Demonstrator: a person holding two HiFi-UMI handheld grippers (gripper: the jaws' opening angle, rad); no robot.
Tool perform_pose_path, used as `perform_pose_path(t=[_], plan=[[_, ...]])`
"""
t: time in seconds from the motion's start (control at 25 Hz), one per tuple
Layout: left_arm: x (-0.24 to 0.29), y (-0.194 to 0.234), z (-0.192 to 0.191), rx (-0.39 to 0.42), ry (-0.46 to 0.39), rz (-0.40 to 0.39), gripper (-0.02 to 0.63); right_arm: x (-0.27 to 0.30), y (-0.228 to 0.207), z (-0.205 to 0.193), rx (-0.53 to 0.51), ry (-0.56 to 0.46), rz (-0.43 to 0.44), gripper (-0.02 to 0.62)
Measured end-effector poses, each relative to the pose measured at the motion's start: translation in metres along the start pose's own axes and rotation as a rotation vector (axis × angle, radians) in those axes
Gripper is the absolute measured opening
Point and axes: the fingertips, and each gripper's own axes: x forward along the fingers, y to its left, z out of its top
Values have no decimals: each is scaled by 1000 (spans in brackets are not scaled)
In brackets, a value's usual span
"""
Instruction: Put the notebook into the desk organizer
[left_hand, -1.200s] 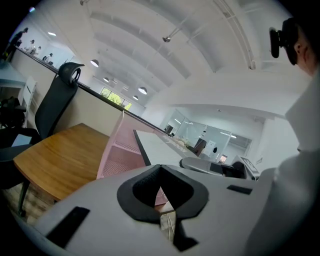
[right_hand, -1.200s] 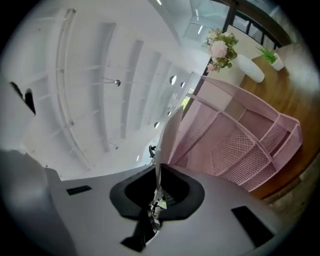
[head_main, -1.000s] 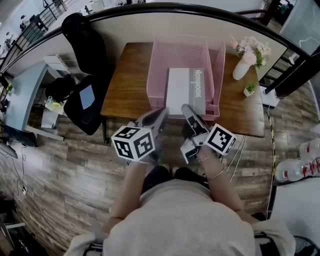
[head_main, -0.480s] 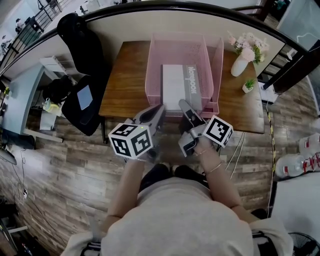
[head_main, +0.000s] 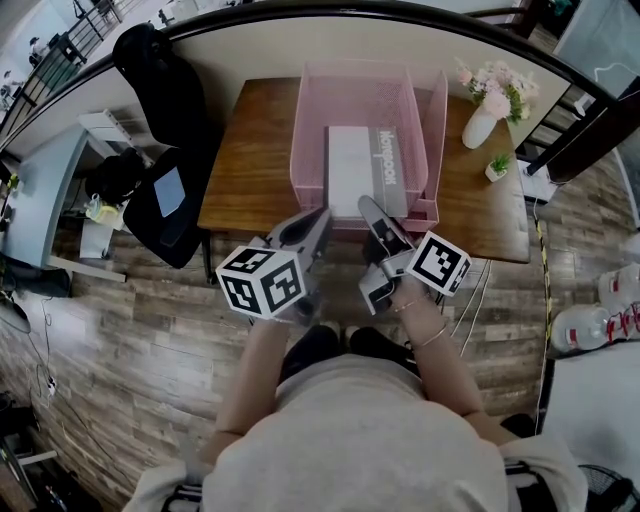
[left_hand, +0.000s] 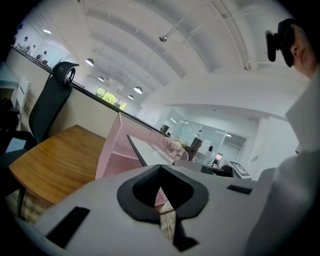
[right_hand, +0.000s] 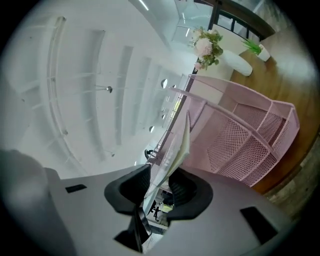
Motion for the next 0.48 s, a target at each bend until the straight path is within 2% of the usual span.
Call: perform_pose_path(t=[0.12,0.48], plan=[[-1,-2,-1,0,2,-3,11,-1,4,0,-21,-3,11,123],[-7,-7,-12,-13,16,-4,11,-20,-2,-9,5,-14,-18,137]])
